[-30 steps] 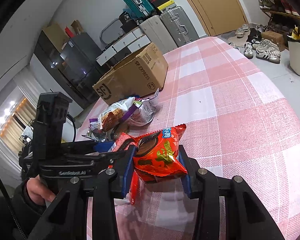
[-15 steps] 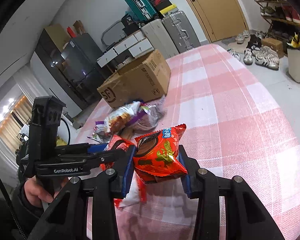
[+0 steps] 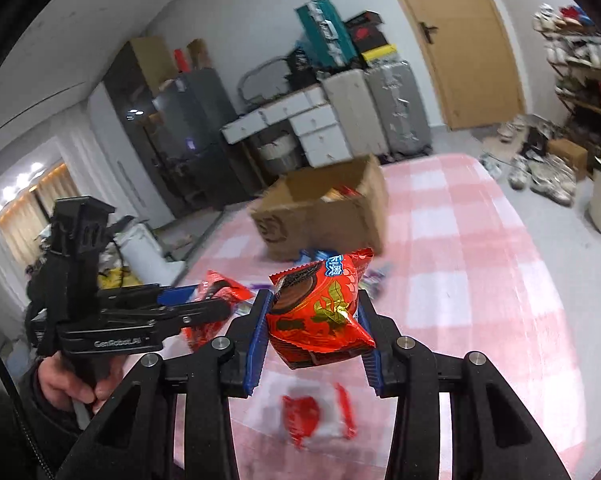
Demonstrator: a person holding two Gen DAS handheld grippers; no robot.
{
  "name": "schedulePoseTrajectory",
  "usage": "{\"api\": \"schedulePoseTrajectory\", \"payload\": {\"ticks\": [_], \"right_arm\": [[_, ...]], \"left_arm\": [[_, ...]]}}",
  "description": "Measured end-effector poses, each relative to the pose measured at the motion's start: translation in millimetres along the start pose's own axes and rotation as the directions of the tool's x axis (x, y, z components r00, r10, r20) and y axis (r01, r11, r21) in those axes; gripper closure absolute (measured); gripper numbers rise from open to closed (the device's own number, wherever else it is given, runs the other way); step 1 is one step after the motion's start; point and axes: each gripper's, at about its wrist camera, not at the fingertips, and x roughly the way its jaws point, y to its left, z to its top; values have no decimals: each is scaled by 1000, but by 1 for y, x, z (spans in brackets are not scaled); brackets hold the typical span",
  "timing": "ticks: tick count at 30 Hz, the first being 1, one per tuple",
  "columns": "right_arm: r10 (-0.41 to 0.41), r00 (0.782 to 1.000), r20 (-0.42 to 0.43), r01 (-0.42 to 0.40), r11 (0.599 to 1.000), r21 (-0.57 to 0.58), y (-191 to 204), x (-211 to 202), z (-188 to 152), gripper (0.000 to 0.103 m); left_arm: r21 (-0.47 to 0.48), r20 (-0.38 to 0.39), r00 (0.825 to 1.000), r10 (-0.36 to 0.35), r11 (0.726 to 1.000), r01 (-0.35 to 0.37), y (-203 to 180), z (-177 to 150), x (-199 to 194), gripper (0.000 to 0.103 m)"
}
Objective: Organize snacks
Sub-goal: 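Carry both held snacks over the cardboard box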
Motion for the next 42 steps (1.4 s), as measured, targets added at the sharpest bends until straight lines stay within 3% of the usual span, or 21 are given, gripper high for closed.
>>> {"api": "schedulePoseTrajectory", "payload": {"ticks": [3,9,21,29,42], "right_arm": [[70,997,12,-70,997,8,14,-4,17,63],[124,992,27,-122,990,-66,48,-12,56,63],[94,995,33,-87,981,-173,74,0,120,63],[70,997,30,-63,978,-200,68,26,156,63],[71,997,-15,-73,987,-141,38,98,205,63]], "left_arm": [[-10,25,1000,-13,1000,14,10,11,-22,61],[-38,76,997,-24,999,27,29,41,-59,61],[-29,135,991,18,999,-14,50,108,-98,61],[-29,117,993,23,999,-20,58,143,-86,61],[-159,98,995,16,987,0,109,217,-18,61]]}}
